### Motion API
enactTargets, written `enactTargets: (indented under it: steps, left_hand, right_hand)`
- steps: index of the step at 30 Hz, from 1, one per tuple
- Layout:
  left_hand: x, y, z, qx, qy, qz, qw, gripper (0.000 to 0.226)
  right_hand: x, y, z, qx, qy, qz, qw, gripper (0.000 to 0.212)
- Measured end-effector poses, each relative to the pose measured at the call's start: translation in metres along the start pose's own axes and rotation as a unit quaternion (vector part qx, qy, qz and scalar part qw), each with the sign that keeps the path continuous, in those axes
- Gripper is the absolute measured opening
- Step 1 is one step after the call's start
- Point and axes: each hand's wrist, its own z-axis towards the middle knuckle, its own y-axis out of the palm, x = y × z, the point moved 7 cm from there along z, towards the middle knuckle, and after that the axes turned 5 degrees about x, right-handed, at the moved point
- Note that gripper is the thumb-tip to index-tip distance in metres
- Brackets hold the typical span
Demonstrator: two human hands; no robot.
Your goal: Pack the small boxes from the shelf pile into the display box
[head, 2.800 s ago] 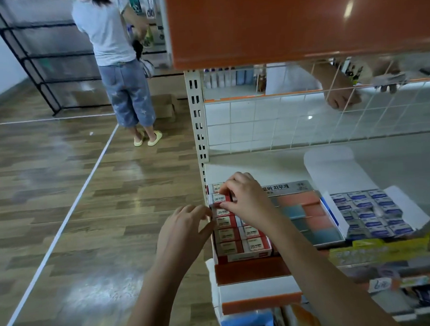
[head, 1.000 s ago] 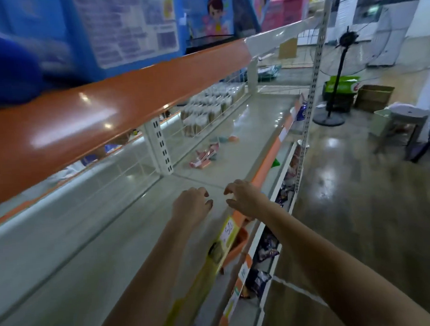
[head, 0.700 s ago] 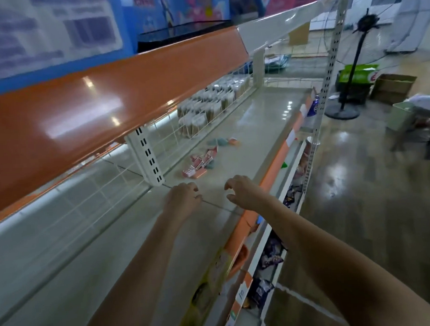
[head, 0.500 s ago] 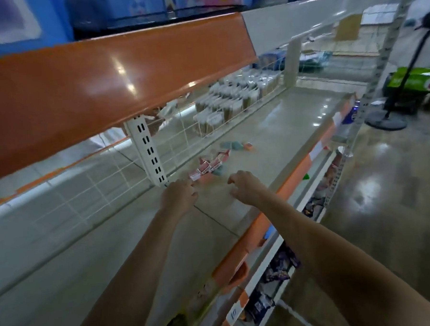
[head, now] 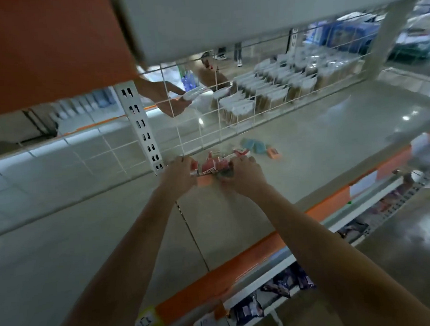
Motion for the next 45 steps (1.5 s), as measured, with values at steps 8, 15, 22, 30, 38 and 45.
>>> enactTargets:
  steps: [8, 15, 22, 30, 38, 45]
  left_hand:
    - [-0.002, 0.002, 0.008, 0.017, -0.008, 0.034, 0.999, 0.038]
    - [0.003, -0.005, -0.016, 0.062, 0.003, 0.067, 0.996, 0.035]
    - [-0.012, -0.024, -0.058, 0.128, -0.063, -0.045, 0.989, 0.031]
    - [-0.014, -0.028, -0.110, 0.083, -0.177, -0.368, 0.909, 0.019]
    - [0.001, -0.040, -0.157, 0.069, -0.216, -0.497, 0.838, 0.021]
    - [-0.015, -0.045, -0.191, 0.097, -0.273, -0.543, 0.788, 0.022]
  right_hand:
    - [0.001, 0.009, 0.003, 0.015, -0.016, 0.032, 0.999, 0.067]
    - [0.005, 0.004, -0.003, -0.023, -0.063, 0.098, 0.993, 0.035]
    - [-0.003, -0.006, -0.025, -0.036, -0.092, 0.171, 0.980, 0.046]
    - [-0.018, -0.016, -0.052, -0.049, -0.104, 0.333, 0.936, 0.034]
    - [-0.039, -0.016, -0.072, -0.089, -0.099, 0.474, 0.870, 0.008]
    - [-0.053, -0.003, -0.082, -0.100, -0.052, 0.442, 0.890, 0.027]
